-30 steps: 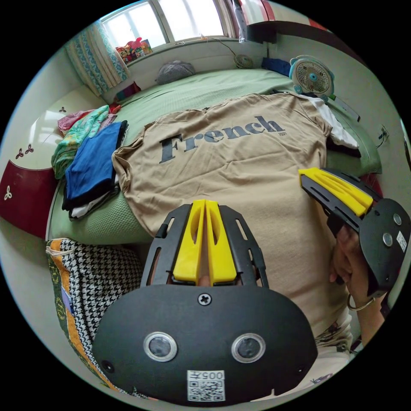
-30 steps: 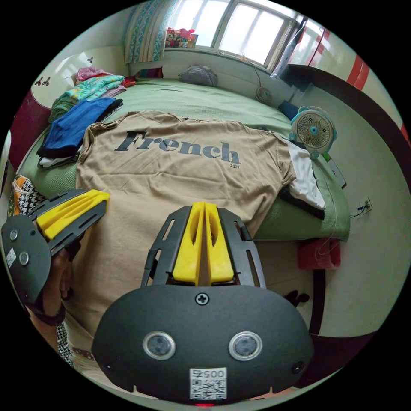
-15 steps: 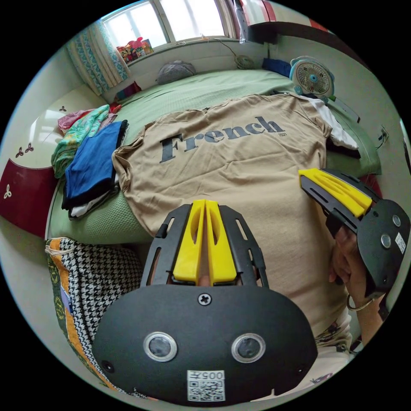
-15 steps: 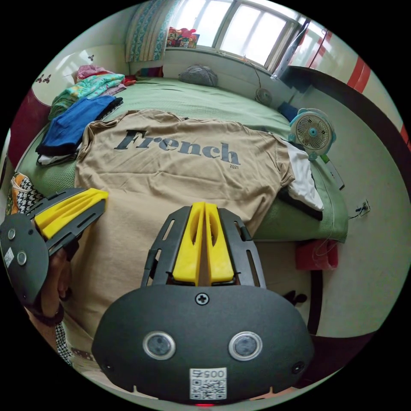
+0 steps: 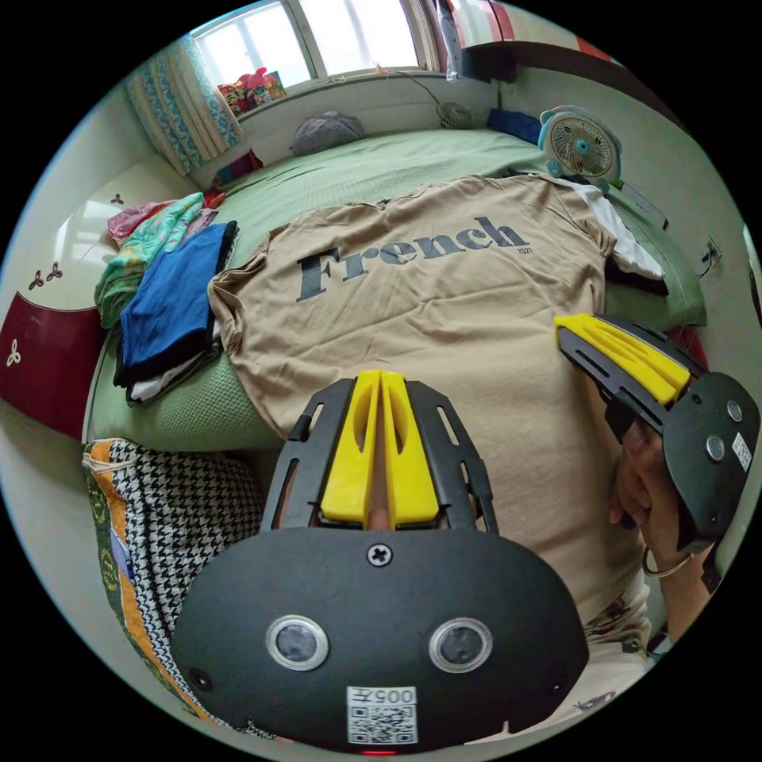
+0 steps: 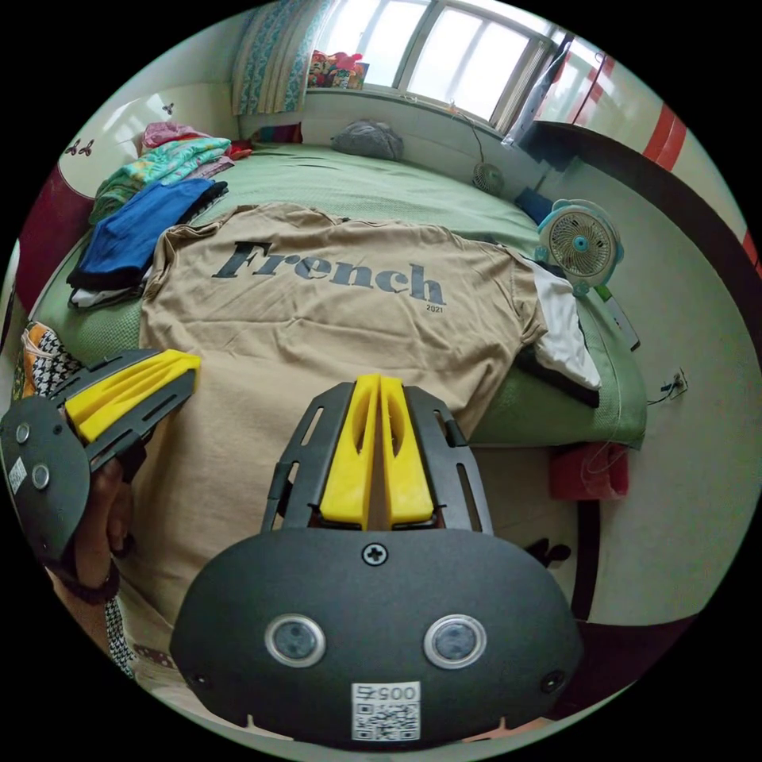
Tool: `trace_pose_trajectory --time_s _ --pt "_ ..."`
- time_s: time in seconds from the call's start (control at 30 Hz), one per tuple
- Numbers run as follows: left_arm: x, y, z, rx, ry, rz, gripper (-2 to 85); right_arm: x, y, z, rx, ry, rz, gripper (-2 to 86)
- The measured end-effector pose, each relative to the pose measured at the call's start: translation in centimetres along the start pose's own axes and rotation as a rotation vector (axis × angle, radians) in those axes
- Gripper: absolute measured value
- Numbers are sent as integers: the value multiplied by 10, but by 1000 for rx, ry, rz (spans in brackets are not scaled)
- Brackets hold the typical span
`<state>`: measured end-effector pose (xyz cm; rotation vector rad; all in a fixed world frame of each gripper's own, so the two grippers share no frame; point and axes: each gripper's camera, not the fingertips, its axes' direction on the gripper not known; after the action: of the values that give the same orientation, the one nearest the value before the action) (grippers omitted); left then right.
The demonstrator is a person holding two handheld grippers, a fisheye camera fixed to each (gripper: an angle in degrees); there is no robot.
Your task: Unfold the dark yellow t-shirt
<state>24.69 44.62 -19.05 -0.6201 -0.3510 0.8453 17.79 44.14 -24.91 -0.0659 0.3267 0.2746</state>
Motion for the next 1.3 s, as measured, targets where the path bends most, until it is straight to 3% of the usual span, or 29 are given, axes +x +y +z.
trace_pose_trajectory --time_s 1.0,1.17,1.3 --pt "-111 -29 14 -38 215 -49 -1 20 -54 13 -41 -184 11 -4" --pt "-142 -32 13 -29 269 -71 9 20 -78 11 -69 -281 -19 59" --pt "-189 -36 5 83 268 -176 42 12 -111 3 5 -336 -61 77"
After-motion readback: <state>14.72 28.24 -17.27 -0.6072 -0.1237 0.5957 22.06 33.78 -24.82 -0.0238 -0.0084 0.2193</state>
